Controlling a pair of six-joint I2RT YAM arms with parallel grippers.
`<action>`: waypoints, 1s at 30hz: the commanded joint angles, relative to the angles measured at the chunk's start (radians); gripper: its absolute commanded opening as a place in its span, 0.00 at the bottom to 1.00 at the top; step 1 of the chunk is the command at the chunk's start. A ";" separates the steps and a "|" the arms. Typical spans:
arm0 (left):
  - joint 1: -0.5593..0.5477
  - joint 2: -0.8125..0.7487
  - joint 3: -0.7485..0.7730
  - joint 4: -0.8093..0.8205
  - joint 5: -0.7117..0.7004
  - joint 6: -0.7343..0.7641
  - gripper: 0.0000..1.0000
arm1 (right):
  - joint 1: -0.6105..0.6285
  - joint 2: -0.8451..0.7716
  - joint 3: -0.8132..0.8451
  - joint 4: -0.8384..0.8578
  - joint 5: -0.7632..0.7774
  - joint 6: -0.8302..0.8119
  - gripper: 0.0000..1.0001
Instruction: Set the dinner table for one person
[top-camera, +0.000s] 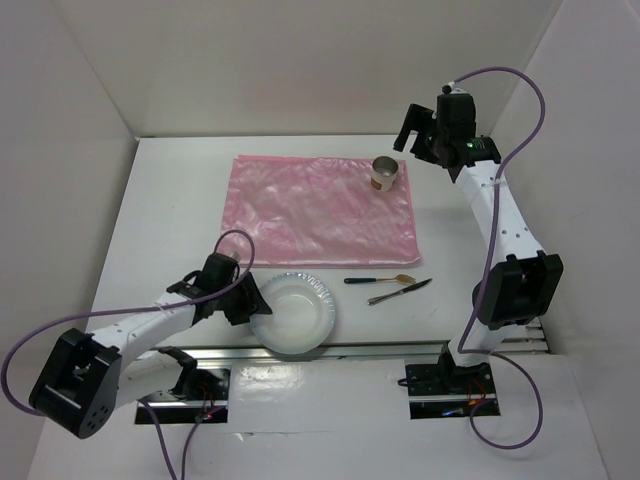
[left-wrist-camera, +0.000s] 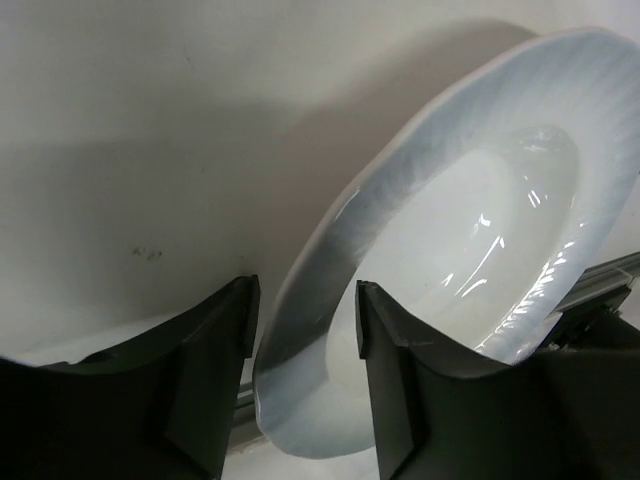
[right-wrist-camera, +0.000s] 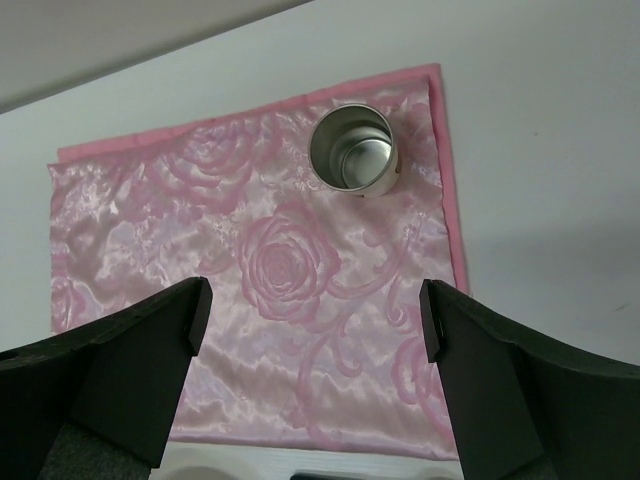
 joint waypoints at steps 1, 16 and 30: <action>-0.007 0.026 0.005 0.055 0.012 0.003 0.56 | 0.007 -0.047 0.000 0.018 -0.001 0.008 0.98; -0.007 -0.115 0.156 -0.141 -0.020 0.075 0.00 | 0.016 -0.065 0.009 0.018 0.008 0.018 0.98; -0.007 -0.164 0.452 -0.183 0.112 0.173 0.00 | 0.016 -0.074 0.009 0.000 0.020 0.018 0.98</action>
